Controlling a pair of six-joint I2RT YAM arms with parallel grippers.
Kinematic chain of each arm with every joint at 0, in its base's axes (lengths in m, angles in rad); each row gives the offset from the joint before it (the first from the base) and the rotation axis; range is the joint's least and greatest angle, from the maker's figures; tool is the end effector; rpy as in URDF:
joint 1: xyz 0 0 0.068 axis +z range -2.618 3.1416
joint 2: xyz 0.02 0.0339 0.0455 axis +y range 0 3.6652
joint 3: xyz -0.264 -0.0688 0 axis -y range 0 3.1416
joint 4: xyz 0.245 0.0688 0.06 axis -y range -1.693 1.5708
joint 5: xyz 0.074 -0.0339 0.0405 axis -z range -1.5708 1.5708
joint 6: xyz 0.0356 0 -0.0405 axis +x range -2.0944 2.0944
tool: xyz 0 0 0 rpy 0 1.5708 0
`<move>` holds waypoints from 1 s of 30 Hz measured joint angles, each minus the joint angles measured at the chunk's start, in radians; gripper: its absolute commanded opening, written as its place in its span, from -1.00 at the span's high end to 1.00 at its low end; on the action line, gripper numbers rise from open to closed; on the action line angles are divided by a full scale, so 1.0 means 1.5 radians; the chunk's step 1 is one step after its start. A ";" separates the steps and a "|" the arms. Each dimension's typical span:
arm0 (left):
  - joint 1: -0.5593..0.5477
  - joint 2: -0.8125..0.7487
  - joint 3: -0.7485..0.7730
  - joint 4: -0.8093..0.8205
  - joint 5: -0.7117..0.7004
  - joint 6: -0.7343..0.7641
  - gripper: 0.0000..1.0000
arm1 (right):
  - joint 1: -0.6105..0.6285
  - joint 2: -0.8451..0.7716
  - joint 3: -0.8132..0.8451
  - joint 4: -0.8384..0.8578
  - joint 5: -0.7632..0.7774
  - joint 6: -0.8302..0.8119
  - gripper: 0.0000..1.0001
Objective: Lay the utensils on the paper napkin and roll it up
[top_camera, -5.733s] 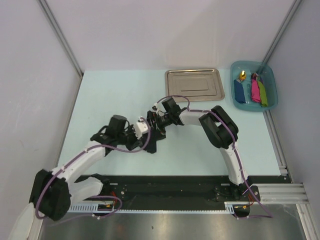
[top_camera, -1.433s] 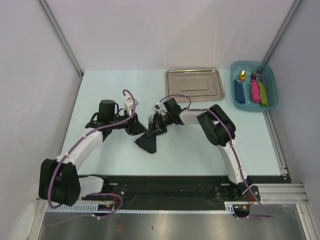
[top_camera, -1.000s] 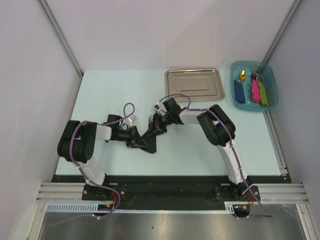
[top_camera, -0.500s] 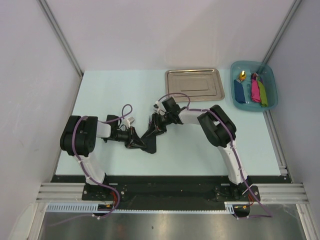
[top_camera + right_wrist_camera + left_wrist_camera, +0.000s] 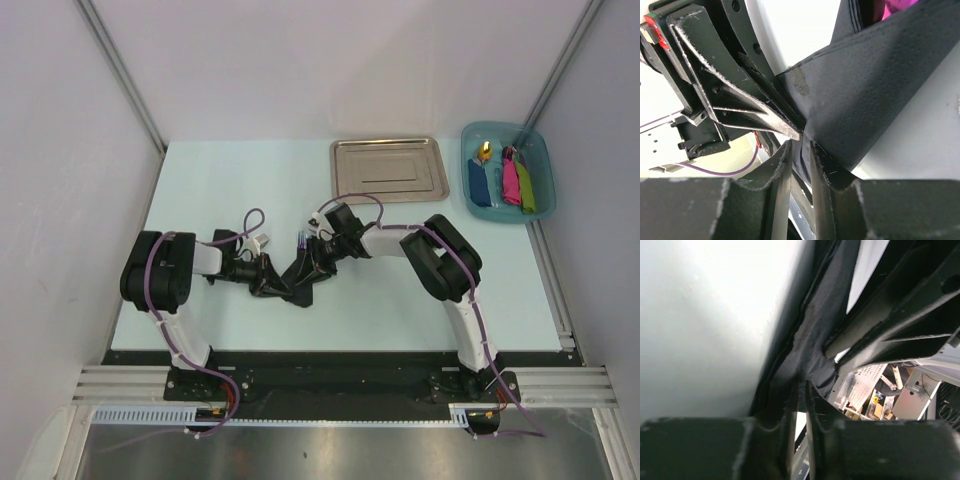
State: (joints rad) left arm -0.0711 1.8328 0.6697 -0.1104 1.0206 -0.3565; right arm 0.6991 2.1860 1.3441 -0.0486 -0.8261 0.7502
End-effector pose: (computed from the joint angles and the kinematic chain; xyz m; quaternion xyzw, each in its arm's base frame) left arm 0.2649 -0.0493 0.0788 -0.0511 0.8645 -0.4995 0.0238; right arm 0.3215 0.3045 0.1100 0.1118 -0.8666 -0.4859 0.0220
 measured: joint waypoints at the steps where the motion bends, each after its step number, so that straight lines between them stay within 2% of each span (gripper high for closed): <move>1: 0.000 -0.001 0.000 -0.001 0.001 0.000 0.50 | 0.001 0.000 0.000 0.000 0.001 -0.001 0.53; 5: 0.001 -0.035 -0.009 0.006 -0.007 -0.003 0.28 | 0.003 0.004 -0.001 -0.002 0.008 -0.008 0.54; 10: 0.003 -0.146 -0.016 0.013 -0.059 -0.007 0.15 | 0.002 0.006 -0.001 -0.001 0.007 -0.013 0.56; 13: 0.001 -0.170 0.028 -0.001 -0.111 0.000 0.08 | 0.001 0.008 -0.001 0.001 0.004 -0.012 0.56; 18: -0.020 -0.153 0.109 -0.018 -0.189 0.024 -0.11 | 0.001 0.009 -0.001 0.002 0.002 -0.012 0.57; 25: -0.090 -0.092 0.135 -0.016 -0.250 0.031 -0.05 | 0.001 0.010 -0.001 0.005 0.001 -0.012 0.57; 30: -0.103 -0.069 0.130 0.011 -0.278 0.028 -0.01 | -0.001 0.010 -0.001 0.007 -0.001 -0.010 0.58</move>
State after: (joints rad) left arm -0.2256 1.7298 0.8650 -0.0940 0.6029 -0.3149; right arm 0.6983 2.2013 1.3426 -0.0387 -0.8276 0.7345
